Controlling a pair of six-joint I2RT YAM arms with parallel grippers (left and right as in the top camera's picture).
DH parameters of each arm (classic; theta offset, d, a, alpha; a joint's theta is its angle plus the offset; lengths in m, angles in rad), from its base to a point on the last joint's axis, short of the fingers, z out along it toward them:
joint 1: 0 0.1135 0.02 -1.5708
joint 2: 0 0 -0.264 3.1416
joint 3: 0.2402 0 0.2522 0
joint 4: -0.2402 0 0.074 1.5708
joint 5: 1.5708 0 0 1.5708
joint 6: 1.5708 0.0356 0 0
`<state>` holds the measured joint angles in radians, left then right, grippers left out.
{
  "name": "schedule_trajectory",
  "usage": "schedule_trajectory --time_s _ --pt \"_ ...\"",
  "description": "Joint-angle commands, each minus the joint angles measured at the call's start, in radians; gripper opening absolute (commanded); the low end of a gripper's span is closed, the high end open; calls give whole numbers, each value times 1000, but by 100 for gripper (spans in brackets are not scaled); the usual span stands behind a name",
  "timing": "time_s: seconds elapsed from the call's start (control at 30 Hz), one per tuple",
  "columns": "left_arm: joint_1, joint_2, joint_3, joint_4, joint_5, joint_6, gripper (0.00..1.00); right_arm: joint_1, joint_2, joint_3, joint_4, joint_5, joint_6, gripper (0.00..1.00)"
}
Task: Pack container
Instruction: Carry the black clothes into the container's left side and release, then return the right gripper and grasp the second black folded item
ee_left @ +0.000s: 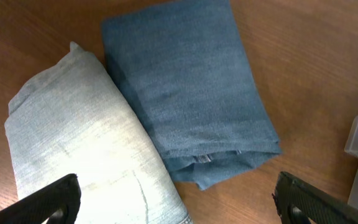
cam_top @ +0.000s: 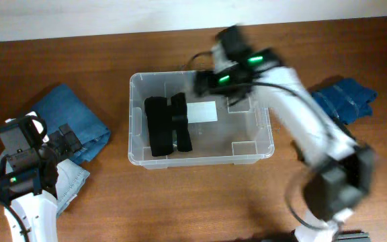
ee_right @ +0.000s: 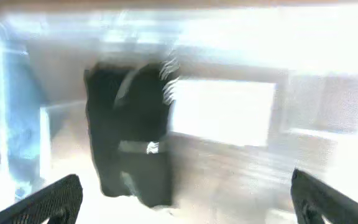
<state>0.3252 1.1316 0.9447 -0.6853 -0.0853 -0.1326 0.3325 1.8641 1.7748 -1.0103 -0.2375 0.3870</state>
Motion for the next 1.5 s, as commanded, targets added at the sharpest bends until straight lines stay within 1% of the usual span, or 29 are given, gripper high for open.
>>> schedule_trajectory --time_s 0.0,0.07,0.17,0.23,0.27,0.33,0.37,0.47,0.6,0.67,0.7,0.77,0.9,0.93,0.97,1.03,1.1,1.17,1.23,1.27,1.37,1.47 --pt "5 2 19 3 10 -9 99 -175 -196 15 -62 177 -45 99" --pt "5 2 19 3 10 -9 99 -306 -239 12 -106 175 -62 99" --pt "5 2 19 3 10 -9 99 -506 -255 -6 -173 143 -109 99" --pt "5 2 19 3 10 -9 99 -645 -251 -51 -206 110 -159 99" --pt "5 2 19 3 11 -10 99 -689 -251 -77 -206 98 -180 99" --pt "5 2 19 3 10 -10 99 -817 -251 -183 -204 55 -235 99" --pt "5 2 19 3 10 -9 99 -842 -251 -211 -201 48 -239 99" --pt "5 2 19 3 11 -10 99 -966 -251 -400 -144 -20 -274 99" --pt "5 2 19 4 10 -10 99 -1072 -251 -642 22 -127 -287 99" --pt "5 2 19 4 10 -10 99 -1095 -251 -732 113 -187 -304 99" --pt "5 2 19 4 10 -10 99 -1099 -251 -793 185 -213 -305 100" --pt "5 2 19 4 11 -10 99 -1099 -251 -856 266 -211 -304 97" --pt "5 2 19 3 11 -10 99 -1099 -251 -964 420 -211 -301 95" --pt "5 2 19 3 11 -10 99 -1099 -251 -987 457 -211 -301 93" --pt "5 2 19 3 11 -10 99 -1099 -251 -1004 484 -211 -301 88" --pt "5 2 19 3 11 -10 100 -1099 -251 -1033 518 -213 -301 65" --pt "5 2 19 3 11 -10 99 -1099 -251 -1042 517 -216 -301 38" --pt "5 2 19 3 11 -10 99 -1099 -251 -1041 513 -232 -302 27" --pt "5 2 19 3 11 -10 99 -1099 -253 -1036 506 -277 -302 9" --pt "5 2 19 3 11 -10 99 -1099 -256 -1029 496 -304 -302 4" --pt "5 2 19 3 11 -10 99 -1098 -285 -975 427 -372 -306 4" --pt "5 2 19 3 11 -10 99 -1091 -365 -871 312 -391 -332 4"
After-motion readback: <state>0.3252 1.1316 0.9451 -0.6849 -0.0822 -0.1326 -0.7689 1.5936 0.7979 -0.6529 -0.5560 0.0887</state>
